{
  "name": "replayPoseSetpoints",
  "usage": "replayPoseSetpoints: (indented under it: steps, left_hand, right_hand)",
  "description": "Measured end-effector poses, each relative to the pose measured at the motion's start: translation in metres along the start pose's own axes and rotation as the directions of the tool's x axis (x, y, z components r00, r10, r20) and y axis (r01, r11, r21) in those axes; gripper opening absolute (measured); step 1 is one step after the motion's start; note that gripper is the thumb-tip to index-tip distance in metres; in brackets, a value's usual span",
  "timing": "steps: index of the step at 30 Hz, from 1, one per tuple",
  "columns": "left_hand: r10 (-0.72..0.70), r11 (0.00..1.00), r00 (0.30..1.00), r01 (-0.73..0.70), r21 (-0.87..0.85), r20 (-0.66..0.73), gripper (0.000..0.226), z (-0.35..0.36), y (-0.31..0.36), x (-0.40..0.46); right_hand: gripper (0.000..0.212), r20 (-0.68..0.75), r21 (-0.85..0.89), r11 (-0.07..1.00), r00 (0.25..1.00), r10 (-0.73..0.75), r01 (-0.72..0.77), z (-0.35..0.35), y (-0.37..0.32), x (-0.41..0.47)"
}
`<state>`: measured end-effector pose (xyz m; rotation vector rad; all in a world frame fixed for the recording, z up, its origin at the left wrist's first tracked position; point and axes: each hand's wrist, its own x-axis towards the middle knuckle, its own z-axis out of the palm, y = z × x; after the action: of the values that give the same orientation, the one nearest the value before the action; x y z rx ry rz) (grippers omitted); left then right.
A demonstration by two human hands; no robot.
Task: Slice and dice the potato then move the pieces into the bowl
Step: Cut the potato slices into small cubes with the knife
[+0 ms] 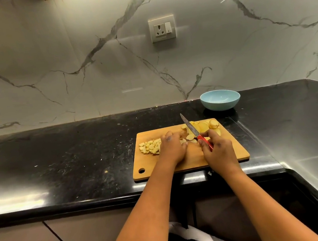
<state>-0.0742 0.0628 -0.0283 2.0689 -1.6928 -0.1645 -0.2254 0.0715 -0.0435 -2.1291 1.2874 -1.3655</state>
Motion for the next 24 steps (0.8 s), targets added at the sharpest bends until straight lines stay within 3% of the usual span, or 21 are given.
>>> replayPoseSetpoints:
  steps: [4, 7, 9, 11, 13, 17, 20, 24]
  left_hand:
    - [0.173, 0.971, 0.968, -0.137, -0.193, 0.183, 0.04, -0.017, -0.013, 0.003]
    - [0.229, 0.947, 0.909, -0.124, -0.297, 0.349, 0.046, -0.035, -0.021, 0.007]
    - [0.231, 0.948, 0.895, -0.119, -0.295, 0.382, 0.053, -0.041, -0.022, 0.008]
    - [0.223, 0.959, 0.917, -0.145, -0.244, 0.332, 0.059, -0.04, -0.016, 0.004]
    - [0.168, 0.981, 0.966, -0.144, -0.132, 0.196, 0.059, -0.033, -0.011, -0.005]
    - [0.158, 0.98, 0.987, -0.158, 0.122, 0.004, 0.043, -0.01, -0.015, -0.016]
    - [0.138, 0.99, 0.99, -0.137, 0.042, -0.031, 0.041, -0.005, -0.019, -0.016]
    - [0.109, 0.989, 0.993, -0.113, -0.094, -0.055, 0.037, -0.008, -0.021, -0.016]
  right_hand:
    - [0.015, -0.003, 0.013, 1.0, 1.0, 0.01, -0.01, -0.001, -0.002, 0.0]
    - [0.014, -0.015, 0.009, 1.0, 1.0, 0.006, -0.006, -0.002, -0.003, -0.001]
    - [0.014, -0.015, 0.0, 1.0, 1.0, 0.012, -0.012, -0.003, -0.004, -0.002]
    - [0.013, -0.004, -0.027, 0.999, 1.0, 0.022, -0.022, -0.004, -0.006, -0.003]
    - [0.013, 0.041, -0.072, 0.996, 0.998, 0.056, -0.053, -0.005, -0.01, -0.005]
    - [0.017, 0.2, -0.337, 0.935, 0.961, 0.19, -0.115, -0.01, -0.025, -0.007]
    - [0.02, 0.271, -0.396, 0.91, 0.931, 0.243, -0.122, -0.016, -0.037, -0.011]
    - [0.015, 0.228, -0.422, 0.896, 0.941, 0.251, -0.137, -0.023, -0.047, -0.02]
